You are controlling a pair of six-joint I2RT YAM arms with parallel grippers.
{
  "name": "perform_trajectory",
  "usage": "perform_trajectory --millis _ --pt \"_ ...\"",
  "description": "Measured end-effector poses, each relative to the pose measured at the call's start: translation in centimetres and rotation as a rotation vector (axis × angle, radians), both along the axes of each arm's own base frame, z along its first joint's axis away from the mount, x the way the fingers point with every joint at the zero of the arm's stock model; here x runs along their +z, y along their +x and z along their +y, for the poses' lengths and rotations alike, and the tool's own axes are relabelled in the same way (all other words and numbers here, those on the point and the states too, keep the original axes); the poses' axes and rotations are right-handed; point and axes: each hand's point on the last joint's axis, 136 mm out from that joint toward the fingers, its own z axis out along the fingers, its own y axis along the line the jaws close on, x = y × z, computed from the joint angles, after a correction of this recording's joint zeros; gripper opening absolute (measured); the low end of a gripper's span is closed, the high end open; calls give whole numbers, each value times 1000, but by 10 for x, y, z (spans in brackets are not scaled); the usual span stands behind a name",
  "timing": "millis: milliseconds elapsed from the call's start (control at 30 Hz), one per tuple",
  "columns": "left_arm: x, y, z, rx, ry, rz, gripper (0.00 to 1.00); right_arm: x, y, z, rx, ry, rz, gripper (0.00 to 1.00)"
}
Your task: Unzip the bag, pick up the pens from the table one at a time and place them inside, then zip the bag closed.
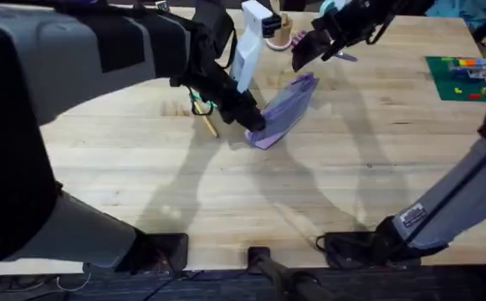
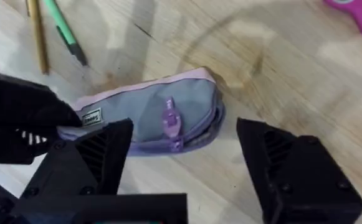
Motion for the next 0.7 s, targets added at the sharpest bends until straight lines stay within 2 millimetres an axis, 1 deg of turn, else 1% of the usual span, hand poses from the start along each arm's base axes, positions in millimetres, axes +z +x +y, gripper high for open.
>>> perform_trajectory --millis 233,367,467,600,700 --pt "0 0 0 0 0 0 44 -27 5 1 2 -8 54 994" --pt "0 0 0 0 0 0 44 -37 6 2 5 -11 76 931" --pt "0 0 0 0 0 -1 44 -40 7 4 11 -11 77 813" --pt "0 1 0 0 -1 -3 44 -40 6 7 22 -13 74 549" --pt "0 1 0 0 -1 -3 44 -40 6 6 22 -20 74 391"
